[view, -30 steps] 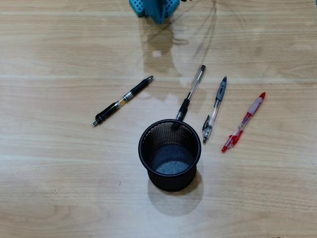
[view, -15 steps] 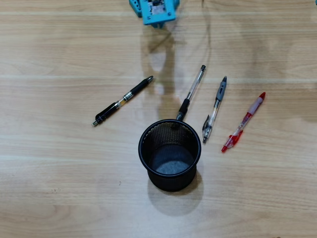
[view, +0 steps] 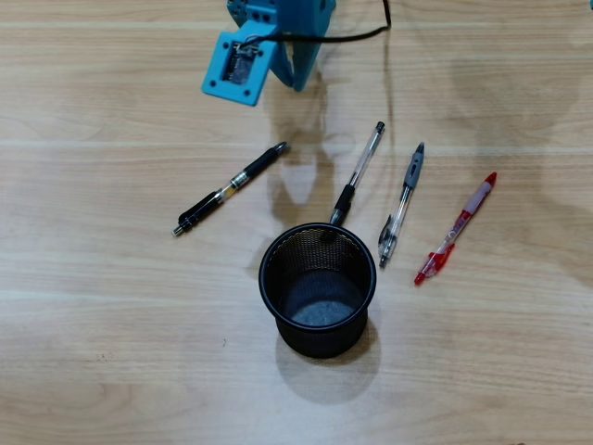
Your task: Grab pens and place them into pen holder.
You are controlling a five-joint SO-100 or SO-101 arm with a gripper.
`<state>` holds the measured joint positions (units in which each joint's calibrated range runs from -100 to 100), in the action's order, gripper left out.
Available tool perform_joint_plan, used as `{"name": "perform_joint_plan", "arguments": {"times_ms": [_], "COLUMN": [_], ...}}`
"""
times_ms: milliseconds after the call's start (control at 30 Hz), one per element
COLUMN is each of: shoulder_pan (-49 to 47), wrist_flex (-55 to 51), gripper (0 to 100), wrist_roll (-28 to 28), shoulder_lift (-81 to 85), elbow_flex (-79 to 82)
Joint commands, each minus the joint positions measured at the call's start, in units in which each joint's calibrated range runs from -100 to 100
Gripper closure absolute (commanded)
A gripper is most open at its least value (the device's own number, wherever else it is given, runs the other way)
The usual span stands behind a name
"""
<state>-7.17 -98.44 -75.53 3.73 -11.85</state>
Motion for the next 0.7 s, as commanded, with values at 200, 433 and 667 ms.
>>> {"name": "perform_joint_plan", "arguments": {"times_ms": [200,433,667], "shoulder_pan": [3.68,6.4,12.39], "wrist_flex": [-0.18,-0.18,6.28], "gripper": [98,98,98], "wrist_roll": [-5.06,-5.01,7.99], "shoulder_lift": [-1.51,-11.92,-26.62], "elbow_flex": [-3.7,-10.1,-21.81]}}
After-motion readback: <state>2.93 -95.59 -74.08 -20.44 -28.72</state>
